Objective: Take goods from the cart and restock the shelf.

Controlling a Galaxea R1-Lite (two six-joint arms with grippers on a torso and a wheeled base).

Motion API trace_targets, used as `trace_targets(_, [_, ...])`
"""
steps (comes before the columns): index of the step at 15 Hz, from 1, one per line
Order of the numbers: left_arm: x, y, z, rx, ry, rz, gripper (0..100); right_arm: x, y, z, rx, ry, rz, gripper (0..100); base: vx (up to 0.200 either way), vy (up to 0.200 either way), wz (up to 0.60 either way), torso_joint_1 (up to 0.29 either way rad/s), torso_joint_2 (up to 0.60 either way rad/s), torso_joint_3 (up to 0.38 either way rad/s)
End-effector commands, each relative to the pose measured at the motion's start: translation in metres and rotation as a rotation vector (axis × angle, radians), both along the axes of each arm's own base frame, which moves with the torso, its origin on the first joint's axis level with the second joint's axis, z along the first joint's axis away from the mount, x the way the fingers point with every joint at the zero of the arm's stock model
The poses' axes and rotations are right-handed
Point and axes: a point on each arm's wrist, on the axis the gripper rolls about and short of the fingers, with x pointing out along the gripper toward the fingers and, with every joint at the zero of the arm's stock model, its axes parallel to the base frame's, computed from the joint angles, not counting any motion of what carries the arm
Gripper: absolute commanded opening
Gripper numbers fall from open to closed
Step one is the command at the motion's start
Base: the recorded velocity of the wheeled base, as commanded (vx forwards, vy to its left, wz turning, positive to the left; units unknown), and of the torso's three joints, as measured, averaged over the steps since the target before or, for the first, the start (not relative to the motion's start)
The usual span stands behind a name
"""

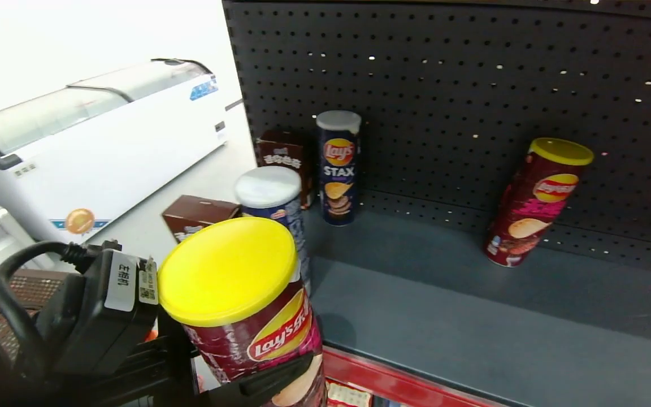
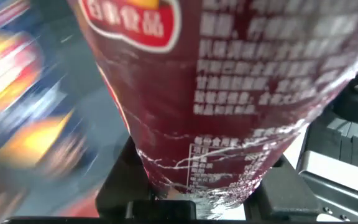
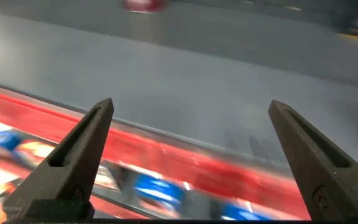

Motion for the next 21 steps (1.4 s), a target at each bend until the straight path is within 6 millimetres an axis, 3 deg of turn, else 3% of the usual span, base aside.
trace_targets(1, [0.0007, -0.0003, -0.0007, 0.003, 0.003, 0.002, 0, 0.0001, 0.0, 0.0002, -0.001, 0.001, 0.0, 100, 0.0, 0.0, -0.6, -0.007, 0.0, 0.002])
trace_targets(5, [0.0006, -0.0002, -0.0011, 0.003, 0.007, 0.002, 0, 0.0002, 0.0, -0.0002, -0.001, 0.003, 0.0, 100, 0.0, 0.0, -0.6, 0.004, 0.0, 0.001])
trace_targets(21, [0.004, 0.0021, -0.0075, 0.03, 0.013, 0.027, 0, 0.0009, 0.0, 0.0004, 0.004, 0.016, -0.003, 100, 0.0, 0.0, 0.0, 0.0, 0.0, 0.0])
